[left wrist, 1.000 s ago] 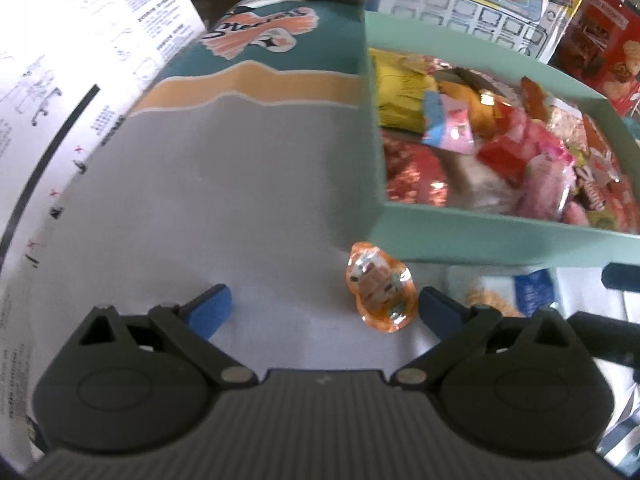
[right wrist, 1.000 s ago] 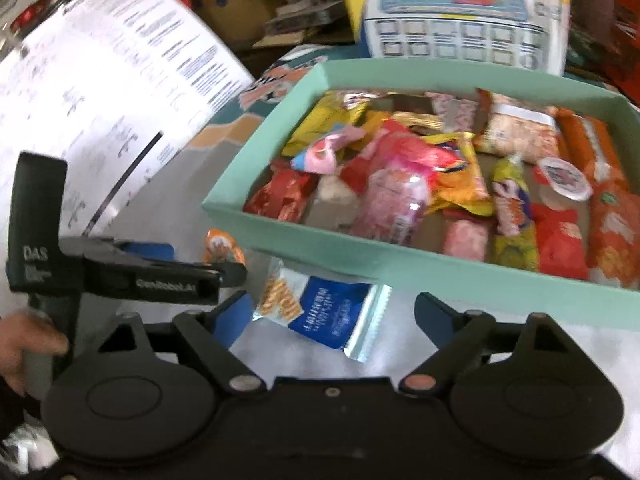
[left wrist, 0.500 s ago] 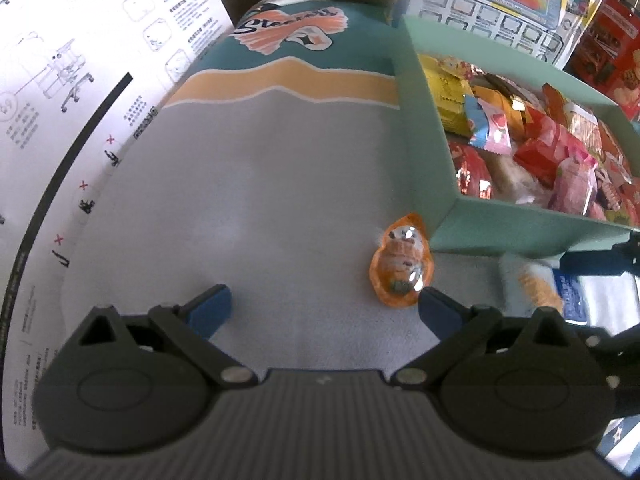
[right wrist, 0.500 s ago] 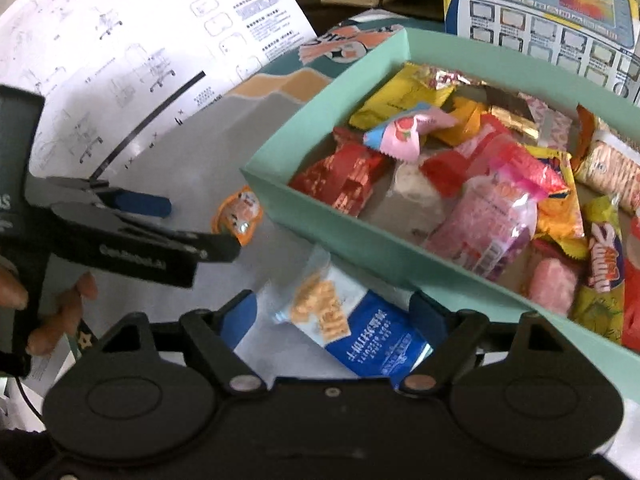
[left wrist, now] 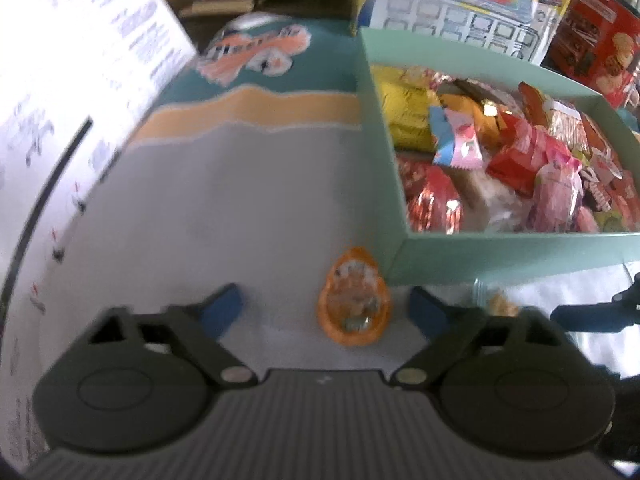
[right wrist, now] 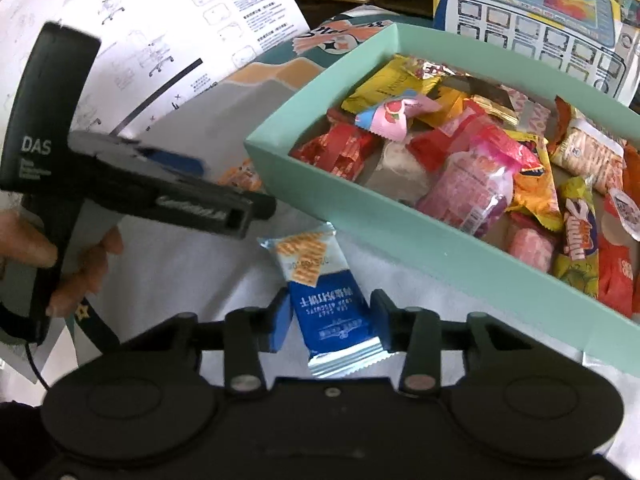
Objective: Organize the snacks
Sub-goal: 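Grasp the orange jelly cup with the left gripper while the right grasps the blue-white biscuit packet, then carry both snacks into the green box and open both grippers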
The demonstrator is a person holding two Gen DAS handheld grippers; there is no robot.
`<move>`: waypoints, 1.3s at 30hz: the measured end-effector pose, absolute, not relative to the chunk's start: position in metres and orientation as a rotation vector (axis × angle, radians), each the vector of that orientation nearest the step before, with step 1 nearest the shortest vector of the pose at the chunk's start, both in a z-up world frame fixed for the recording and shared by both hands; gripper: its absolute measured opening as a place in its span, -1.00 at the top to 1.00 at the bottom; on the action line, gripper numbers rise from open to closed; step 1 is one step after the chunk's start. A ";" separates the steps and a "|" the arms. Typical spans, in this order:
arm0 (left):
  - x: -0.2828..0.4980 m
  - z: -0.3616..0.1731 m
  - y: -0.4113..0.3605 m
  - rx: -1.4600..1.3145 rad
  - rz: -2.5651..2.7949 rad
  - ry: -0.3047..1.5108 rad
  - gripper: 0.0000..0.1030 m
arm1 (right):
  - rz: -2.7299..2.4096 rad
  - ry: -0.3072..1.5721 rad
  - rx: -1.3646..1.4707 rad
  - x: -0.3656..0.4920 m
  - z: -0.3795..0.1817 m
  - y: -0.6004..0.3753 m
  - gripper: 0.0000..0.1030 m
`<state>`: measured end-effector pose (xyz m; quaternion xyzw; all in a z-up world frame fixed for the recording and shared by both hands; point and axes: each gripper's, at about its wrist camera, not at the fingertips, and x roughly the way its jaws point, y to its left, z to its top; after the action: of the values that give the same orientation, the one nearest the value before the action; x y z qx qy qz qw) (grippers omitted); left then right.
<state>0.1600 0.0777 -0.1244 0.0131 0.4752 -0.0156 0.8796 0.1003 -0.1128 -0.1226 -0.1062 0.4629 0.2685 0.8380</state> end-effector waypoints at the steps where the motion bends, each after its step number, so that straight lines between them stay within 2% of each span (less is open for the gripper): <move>1: 0.160 -0.123 0.075 0.040 -0.054 0.988 -0.04 | 0.570 0.979 -0.227 0.100 -0.122 -0.112 0.14; 3: 0.156 -0.120 0.070 0.050 -0.106 0.982 0.31 | 0.574 0.979 -0.227 0.103 -0.121 -0.110 0.11; 8: 0.147 -0.119 0.074 0.046 -0.130 0.979 0.31 | 0.584 0.973 -0.229 0.107 -0.123 -0.103 0.08; 14: 0.142 -0.118 0.085 0.021 -0.113 0.984 0.30 | 0.590 0.954 -0.269 0.110 -0.131 -0.094 -0.06; 15: 0.142 -0.118 0.084 0.025 -0.109 0.984 0.30 | 0.584 0.949 -0.273 0.108 -0.132 -0.094 -0.03; 16: 0.143 -0.118 0.084 0.031 -0.106 0.985 0.30 | 0.575 0.947 -0.275 0.105 -0.132 -0.094 0.13; 17: 0.143 -0.118 0.082 0.039 -0.101 0.986 0.31 | 0.577 0.949 -0.272 0.102 -0.131 -0.094 0.19; 19: 0.142 -0.117 0.079 0.039 -0.088 0.990 0.32 | 0.583 0.971 -0.242 0.096 -0.129 -0.098 0.26; 30: 0.110 -0.107 0.060 -0.045 -0.157 1.026 0.32 | 0.445 0.990 -0.027 0.076 -0.110 -0.160 0.28; 39: 0.094 -0.073 0.030 -0.027 -0.235 0.973 0.32 | 0.395 0.931 0.068 0.059 -0.087 -0.194 0.28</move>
<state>0.0935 0.0297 -0.0731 -0.0131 0.4666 -0.1129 0.8771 0.0592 -0.1936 -0.0865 0.0328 0.4459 0.1893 0.8742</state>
